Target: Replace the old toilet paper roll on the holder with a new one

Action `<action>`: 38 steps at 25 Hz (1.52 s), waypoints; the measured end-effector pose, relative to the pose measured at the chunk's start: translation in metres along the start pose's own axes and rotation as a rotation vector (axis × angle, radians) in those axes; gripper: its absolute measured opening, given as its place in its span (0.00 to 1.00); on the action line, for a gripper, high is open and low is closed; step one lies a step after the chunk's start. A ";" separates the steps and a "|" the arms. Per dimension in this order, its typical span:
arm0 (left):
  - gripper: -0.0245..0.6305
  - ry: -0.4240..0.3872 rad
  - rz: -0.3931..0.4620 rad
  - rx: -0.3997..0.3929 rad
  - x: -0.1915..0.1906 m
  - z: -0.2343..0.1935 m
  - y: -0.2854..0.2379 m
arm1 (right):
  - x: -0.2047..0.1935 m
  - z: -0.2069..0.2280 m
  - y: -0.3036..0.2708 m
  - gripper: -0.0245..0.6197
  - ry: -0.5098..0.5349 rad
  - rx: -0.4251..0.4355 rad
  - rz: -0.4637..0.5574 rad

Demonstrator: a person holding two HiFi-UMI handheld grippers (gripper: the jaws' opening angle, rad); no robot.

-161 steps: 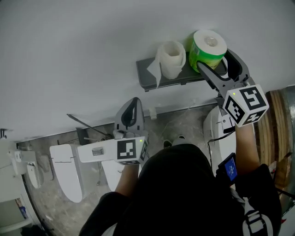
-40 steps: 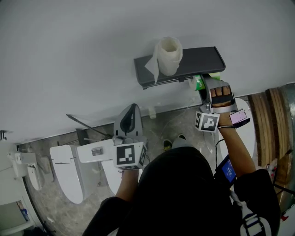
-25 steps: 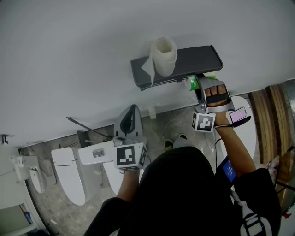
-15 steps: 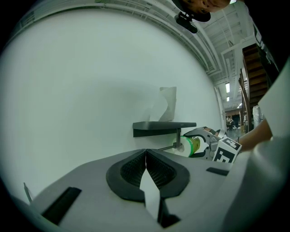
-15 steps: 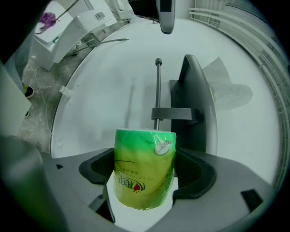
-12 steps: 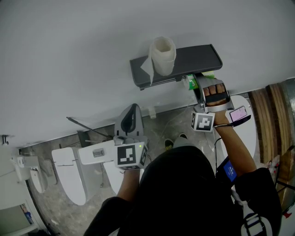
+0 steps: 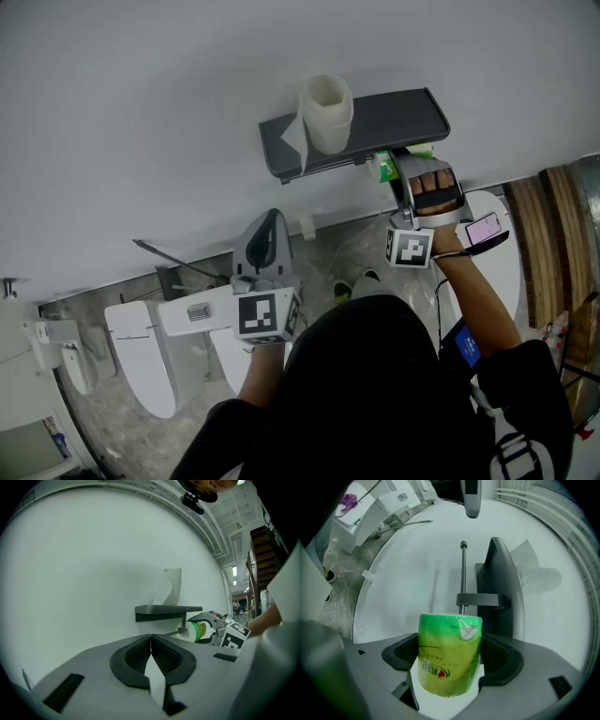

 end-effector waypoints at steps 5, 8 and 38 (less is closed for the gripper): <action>0.07 0.001 -0.005 0.001 -0.002 -0.001 -0.001 | 0.004 -0.001 -0.001 0.65 -0.023 0.002 0.008; 0.07 0.003 -0.005 0.002 -0.002 -0.002 -0.001 | 0.004 -0.003 -0.001 0.65 -0.026 0.010 0.011; 0.07 0.011 -0.003 -0.046 -0.008 0.003 -0.017 | 0.019 0.003 0.010 0.65 -0.049 0.092 0.040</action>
Point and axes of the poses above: the fingertips, and each gripper's own axes: y backward along the fingers, z to its right, x out of its top, the point moved 4 cm from there along y, backward along the fingers, and after that the axes turned 9 degrees about -x, right-handed, at the moved point
